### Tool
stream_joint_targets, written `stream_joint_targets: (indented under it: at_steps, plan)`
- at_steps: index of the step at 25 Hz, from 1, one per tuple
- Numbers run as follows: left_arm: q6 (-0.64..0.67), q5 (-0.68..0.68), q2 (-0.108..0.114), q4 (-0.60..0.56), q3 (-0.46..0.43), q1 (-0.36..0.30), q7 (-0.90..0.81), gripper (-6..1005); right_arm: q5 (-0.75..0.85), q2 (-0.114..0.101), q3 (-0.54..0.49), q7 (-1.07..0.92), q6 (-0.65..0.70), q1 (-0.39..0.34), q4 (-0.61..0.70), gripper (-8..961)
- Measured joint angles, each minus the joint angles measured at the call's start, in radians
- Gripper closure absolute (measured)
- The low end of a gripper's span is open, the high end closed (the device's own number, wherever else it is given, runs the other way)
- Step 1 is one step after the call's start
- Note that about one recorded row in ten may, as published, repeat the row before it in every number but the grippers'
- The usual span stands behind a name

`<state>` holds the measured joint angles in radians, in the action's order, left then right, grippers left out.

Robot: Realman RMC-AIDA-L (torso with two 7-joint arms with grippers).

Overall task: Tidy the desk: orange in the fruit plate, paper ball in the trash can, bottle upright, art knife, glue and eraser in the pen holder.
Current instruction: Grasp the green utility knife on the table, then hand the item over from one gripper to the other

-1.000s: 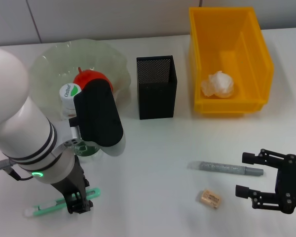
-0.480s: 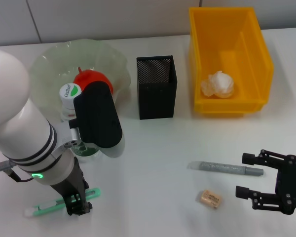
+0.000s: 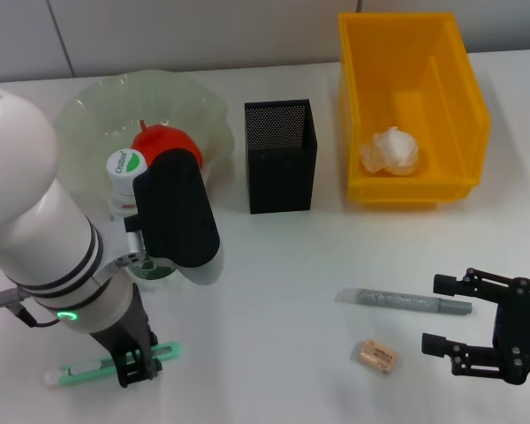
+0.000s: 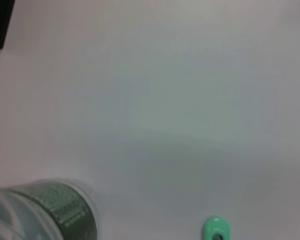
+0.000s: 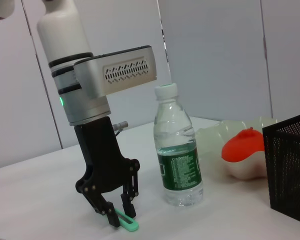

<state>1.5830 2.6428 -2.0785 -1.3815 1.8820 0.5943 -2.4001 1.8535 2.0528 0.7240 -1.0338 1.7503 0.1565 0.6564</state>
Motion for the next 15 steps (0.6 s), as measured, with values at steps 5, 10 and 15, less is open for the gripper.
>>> stream_joint_targets:
  at_steps: [5,10,15]
  plan:
    - [-0.005,-0.001,0.000,0.015,-0.001,0.004,0.006,709,0.001,0.001,0.001,0.000,0.000,0.000,0.000,156]
    - [-0.008,-0.003,0.000,0.023,-0.001,0.007,0.012,744,0.002,0.001,0.002,0.000,0.000,0.000,0.000,156]
    - [-0.008,-0.009,0.000,0.027,-0.006,0.012,0.022,778,0.003,0.002,0.000,0.000,0.001,-0.002,0.000,156]
